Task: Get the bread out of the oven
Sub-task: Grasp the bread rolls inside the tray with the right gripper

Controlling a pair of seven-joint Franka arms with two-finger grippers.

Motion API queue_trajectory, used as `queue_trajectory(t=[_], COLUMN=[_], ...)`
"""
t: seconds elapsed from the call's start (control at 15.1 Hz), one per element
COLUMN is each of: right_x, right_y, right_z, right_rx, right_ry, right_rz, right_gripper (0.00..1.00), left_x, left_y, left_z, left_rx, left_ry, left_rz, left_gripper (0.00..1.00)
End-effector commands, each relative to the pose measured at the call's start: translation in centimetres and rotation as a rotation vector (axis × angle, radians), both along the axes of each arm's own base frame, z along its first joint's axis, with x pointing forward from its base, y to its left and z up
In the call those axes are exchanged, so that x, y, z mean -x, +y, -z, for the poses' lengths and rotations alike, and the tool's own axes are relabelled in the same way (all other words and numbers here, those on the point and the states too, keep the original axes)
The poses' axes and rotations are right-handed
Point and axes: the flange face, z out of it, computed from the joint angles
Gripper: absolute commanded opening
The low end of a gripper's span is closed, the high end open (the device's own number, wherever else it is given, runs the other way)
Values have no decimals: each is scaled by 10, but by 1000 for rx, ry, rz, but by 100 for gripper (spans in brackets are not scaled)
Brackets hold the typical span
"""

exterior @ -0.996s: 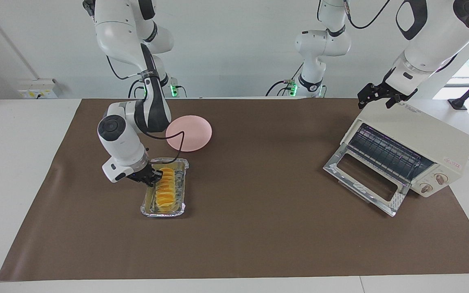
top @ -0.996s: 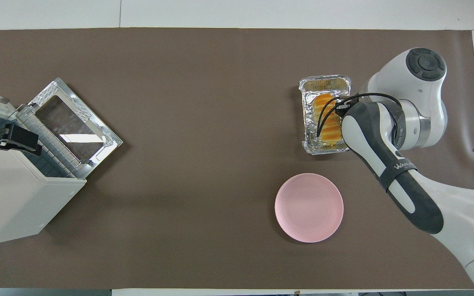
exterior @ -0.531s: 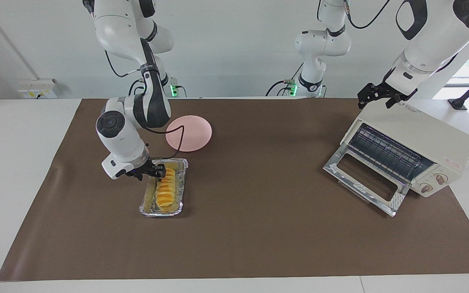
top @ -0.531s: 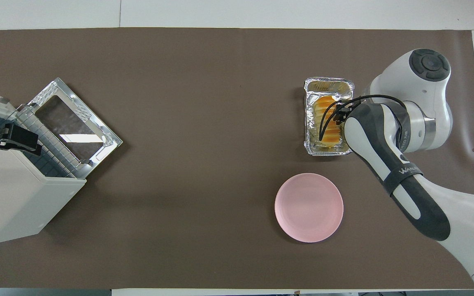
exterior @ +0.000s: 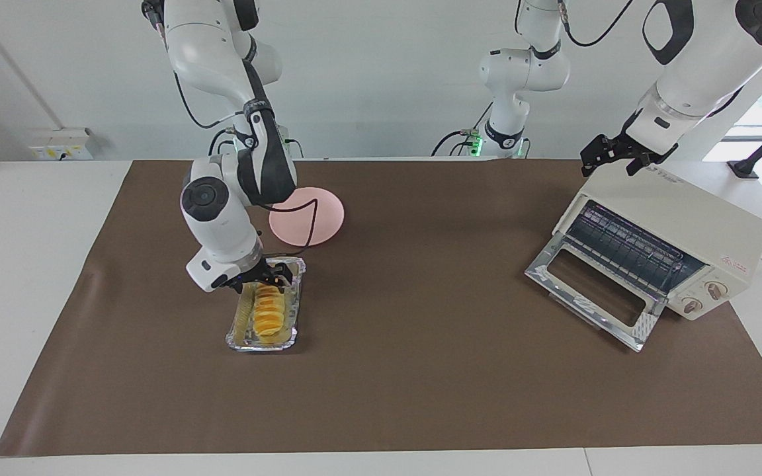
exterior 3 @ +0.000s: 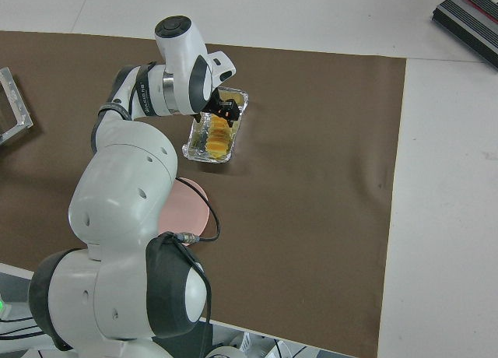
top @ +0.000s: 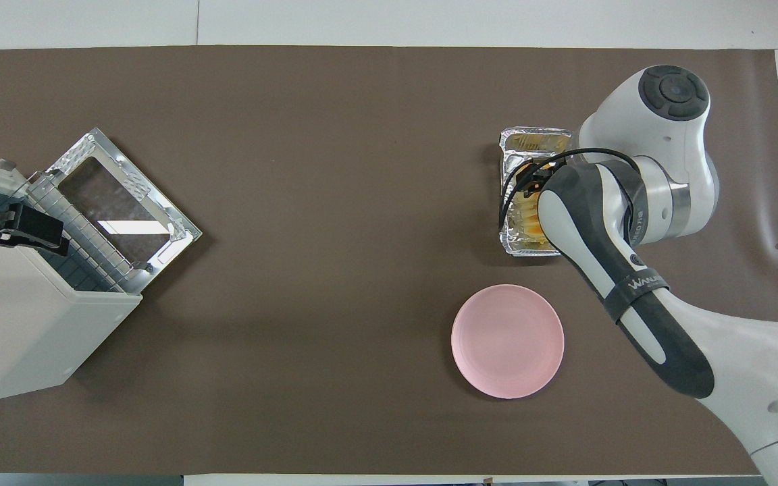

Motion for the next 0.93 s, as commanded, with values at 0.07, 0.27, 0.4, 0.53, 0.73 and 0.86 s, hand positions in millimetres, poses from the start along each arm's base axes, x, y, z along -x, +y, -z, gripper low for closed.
queue_trajectory(t=[0.07,0.27,0.4,0.53,0.73,0.86], right_x=[-2,-2,-1,0,3,4], right_y=[-4,13,21,17,17,20], right_z=[15,24,26,33,37,37], right_rx=[19,20,20,18,17,18], right_ry=[-28,-41,-47,-62,-67,-61], right_rz=[6,32,36,35,32,35], right_gripper=[98,96,96,92,45,0], left_x=[5,5,5,5,5,5], left_y=[4,4,4,4,4,4], left_z=[-4,-4,-4,-4,-4,-4], left_rx=[-15,-15,-15,-15,-15,-15], left_ry=[-19,-19,-19,-19,-19,-19], left_rz=[2,0,0,0,0,0], left_gripper=[100,100,100,100,100,100])
